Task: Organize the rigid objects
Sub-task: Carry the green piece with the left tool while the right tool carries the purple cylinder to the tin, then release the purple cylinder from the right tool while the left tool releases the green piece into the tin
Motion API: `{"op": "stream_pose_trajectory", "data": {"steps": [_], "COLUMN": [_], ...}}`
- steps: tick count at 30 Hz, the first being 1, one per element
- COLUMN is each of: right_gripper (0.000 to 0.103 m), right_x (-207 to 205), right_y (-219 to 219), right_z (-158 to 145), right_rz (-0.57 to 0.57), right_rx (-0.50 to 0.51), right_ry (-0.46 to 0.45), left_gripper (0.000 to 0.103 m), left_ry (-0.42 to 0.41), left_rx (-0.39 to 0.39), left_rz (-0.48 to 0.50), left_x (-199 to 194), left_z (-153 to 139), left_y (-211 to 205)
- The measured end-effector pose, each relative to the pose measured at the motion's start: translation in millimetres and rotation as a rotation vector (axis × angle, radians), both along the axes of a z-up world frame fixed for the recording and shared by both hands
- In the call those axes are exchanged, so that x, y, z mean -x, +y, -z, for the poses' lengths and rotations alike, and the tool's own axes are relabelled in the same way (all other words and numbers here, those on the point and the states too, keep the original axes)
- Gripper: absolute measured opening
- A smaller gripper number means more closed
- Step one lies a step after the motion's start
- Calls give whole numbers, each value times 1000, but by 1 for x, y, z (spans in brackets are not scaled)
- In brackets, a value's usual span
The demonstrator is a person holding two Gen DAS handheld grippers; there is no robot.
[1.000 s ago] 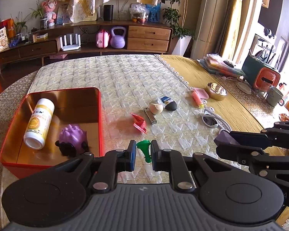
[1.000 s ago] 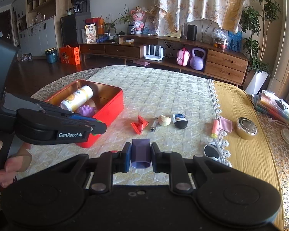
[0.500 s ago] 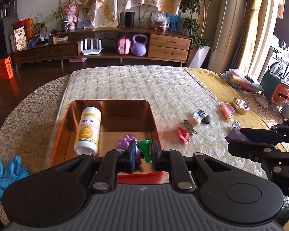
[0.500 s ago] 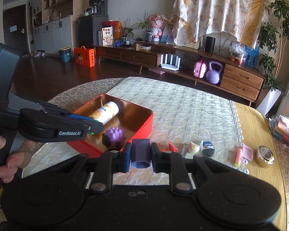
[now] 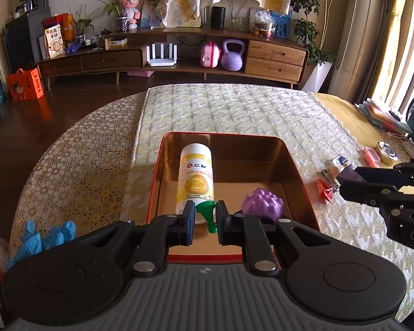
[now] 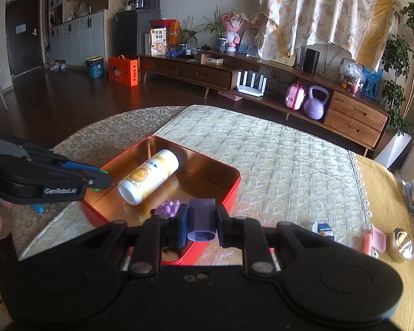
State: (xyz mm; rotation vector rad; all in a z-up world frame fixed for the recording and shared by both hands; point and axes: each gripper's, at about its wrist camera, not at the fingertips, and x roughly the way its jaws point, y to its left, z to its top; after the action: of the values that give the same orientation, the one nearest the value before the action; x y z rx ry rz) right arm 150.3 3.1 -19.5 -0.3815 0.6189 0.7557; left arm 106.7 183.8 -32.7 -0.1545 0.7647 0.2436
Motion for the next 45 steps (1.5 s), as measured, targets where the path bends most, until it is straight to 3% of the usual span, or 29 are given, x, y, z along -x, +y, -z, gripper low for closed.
{"op": "stream_pose_trajectory", "data": {"steps": [12, 26, 33, 45], "right_gripper": [20, 20, 21, 29], "right_x": [-44, -73, -76, -73], "right_y": [52, 89, 97, 87], "right_z": [32, 65, 77, 72], "right_rz": [-10, -31, -37, -32], "right_rx": [58, 93, 124, 81], "right_ry": [37, 120, 158, 185], "left_gripper": [15, 15, 15, 15], "left_ry": [105, 164, 187, 193], "left_rx": [8, 9, -8, -17], "left_rz": [-6, 10, 36, 43], "left_x": [-21, -42, -52, -52], "left_z": [33, 50, 54, 54], "left_y": [20, 20, 15, 14]}}
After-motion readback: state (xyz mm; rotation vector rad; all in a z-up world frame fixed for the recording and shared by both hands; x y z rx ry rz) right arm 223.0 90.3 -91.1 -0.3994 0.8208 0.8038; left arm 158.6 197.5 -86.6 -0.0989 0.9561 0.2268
